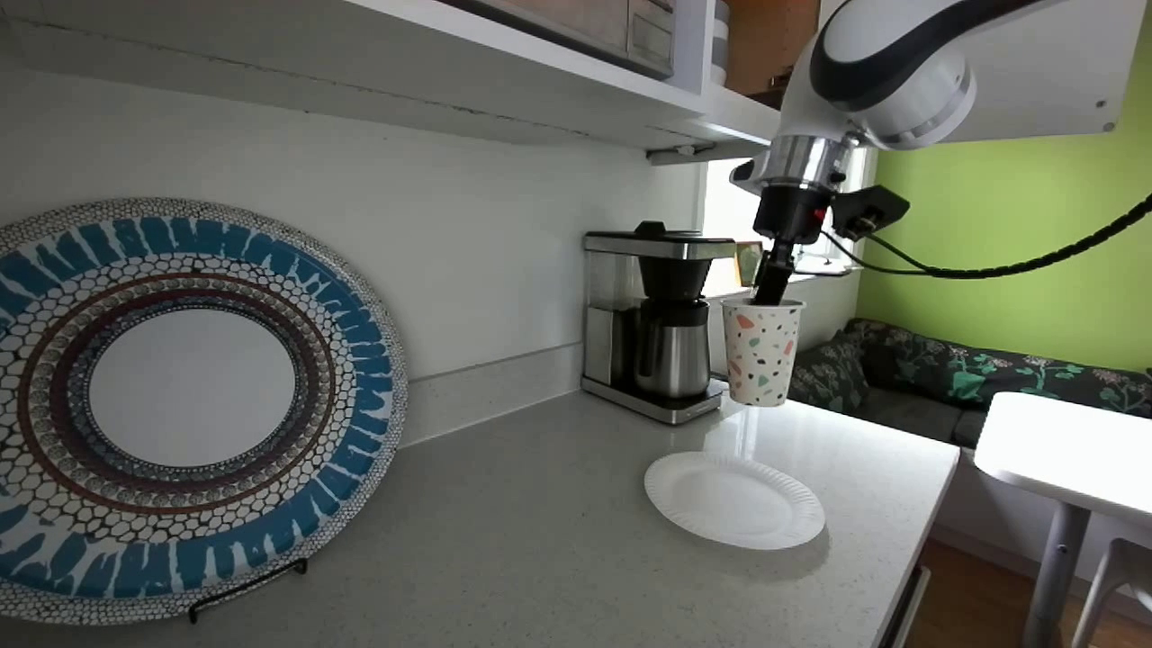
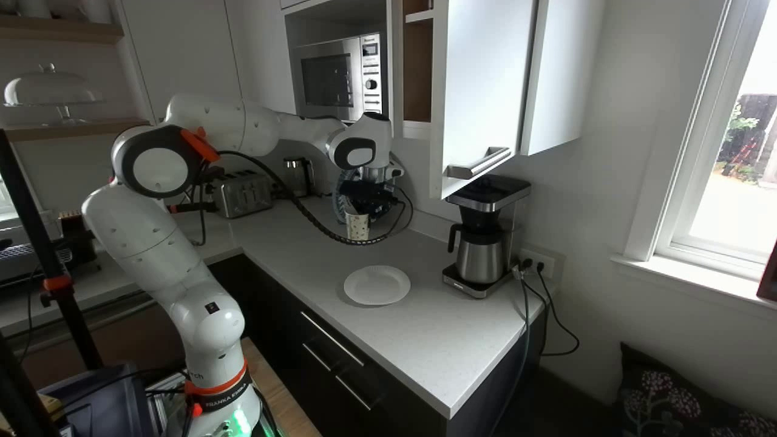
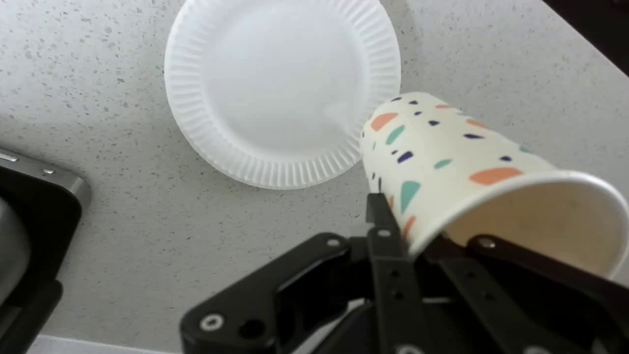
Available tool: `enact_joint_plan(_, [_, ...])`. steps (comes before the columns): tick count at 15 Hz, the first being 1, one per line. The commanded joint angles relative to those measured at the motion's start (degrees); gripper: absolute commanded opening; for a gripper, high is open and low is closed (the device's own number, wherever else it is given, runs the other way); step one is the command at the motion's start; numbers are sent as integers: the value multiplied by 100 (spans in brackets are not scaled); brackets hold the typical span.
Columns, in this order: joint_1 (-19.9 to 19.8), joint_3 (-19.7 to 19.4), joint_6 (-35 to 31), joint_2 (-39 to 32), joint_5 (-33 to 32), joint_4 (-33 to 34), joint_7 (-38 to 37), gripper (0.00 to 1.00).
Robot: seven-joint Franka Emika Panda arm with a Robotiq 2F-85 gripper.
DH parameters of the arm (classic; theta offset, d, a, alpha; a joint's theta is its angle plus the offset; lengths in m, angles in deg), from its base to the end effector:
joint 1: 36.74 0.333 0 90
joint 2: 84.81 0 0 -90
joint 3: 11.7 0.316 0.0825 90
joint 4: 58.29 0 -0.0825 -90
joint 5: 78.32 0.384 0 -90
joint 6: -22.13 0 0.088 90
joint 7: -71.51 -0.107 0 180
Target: Remove the plate and cup from the top cupboard and put them on the kitchen countertop
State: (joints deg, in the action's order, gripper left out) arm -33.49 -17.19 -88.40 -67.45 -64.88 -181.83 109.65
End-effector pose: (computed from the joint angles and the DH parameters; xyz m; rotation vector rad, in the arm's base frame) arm 0.4730 -0.0060 0.5330 -2.8103 -0.8010 -0.2277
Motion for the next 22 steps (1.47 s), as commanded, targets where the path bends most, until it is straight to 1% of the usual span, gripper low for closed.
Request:
enact_joint_plan(1, [24,43,-637,-34,-270,-517,538,0])
enact_joint_plan(4, [-22,41,-1195,-161,-542,-884,735,0])
enact_joint_plan(6, [-15,3,-1565,-240,-454,-1102,821,0])
enact_joint_plan(10, [-42,-5,-2481,-456,-347,-1404,649,0])
enact_joint_plan(12, [-40,4,-2829,-579,-356,-1491,630,0])
enact_joint_plan(16, [-28,13,-3060,-783,-229,-1501,591,0])
enact_joint_plan(17, [-18,3,-3072,-801,-131,-1493,633,26])
enact_joint_plan(18, [3,-19,-3024,-787,84,-1455,651,27])
enact_joint_plan(19, [-17,-7,-2981,-763,111,-1436,598,32])
enact_joint_plan(22, [-60,-1,-2877,-566,79,-1350,557,56])
